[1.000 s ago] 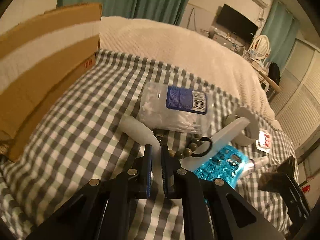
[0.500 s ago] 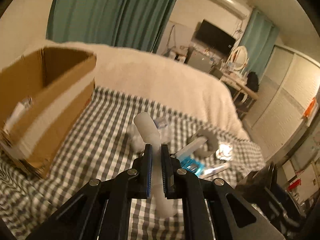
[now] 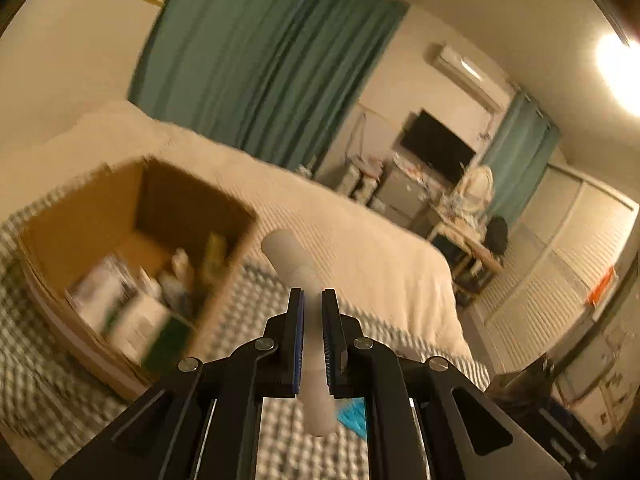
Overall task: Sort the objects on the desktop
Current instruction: 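Carry the tube and mirror over the cardboard box and open both grippers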
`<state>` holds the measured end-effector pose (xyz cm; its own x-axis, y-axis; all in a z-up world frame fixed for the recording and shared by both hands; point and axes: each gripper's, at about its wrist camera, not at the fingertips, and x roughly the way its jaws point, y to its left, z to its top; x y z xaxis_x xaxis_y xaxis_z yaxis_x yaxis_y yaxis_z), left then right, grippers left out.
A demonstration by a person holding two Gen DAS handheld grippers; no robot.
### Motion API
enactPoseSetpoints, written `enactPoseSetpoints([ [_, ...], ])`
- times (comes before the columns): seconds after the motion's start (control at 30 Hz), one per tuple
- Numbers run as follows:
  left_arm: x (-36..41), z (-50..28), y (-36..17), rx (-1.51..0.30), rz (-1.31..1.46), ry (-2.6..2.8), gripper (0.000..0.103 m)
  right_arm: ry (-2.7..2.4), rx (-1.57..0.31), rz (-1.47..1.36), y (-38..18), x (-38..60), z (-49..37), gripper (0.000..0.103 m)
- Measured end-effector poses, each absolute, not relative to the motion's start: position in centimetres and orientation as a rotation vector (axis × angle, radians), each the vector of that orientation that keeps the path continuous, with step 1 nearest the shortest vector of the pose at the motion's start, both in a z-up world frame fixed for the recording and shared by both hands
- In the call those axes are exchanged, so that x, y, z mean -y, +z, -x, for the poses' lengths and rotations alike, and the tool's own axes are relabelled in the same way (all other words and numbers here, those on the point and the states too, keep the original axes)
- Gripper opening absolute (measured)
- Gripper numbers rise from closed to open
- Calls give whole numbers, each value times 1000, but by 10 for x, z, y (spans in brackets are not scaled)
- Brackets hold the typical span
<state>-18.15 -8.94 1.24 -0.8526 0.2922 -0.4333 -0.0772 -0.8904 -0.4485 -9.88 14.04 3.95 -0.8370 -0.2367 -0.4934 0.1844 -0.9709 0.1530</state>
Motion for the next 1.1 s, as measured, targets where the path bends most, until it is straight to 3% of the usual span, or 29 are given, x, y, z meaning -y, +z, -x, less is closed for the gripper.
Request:
enactPoseSetpoints([
  [0.27,179,227,25,531,729,2953,8,-2663,133,-762,55,-44,175,75],
  [0.43,229,247,-12,560,818,3032,8,-2572,111,-833,35,15,237,75],
  [0.7,225,261,-56,486,988,3026,13,-2529,71,-918,-10,58,292,78],
  [0.73,221,261,-57,457,1006,3035,15,-2533,81,-919,-11,57,293,81],
  [0.77,217,260,-58,437,1018,3050,25,-2540,92,-911,-12,53,293,84],
  [0.87,209,247,-53,402,1005,3114,69,-2589,107,-875,-7,43,284,89],
  [1.03,184,215,-27,327,935,3136,76,-2688,125,-808,24,-10,244,89],
  [1.1,163,200,-14,304,884,3121,92,-2750,117,-796,35,-40,218,89],
])
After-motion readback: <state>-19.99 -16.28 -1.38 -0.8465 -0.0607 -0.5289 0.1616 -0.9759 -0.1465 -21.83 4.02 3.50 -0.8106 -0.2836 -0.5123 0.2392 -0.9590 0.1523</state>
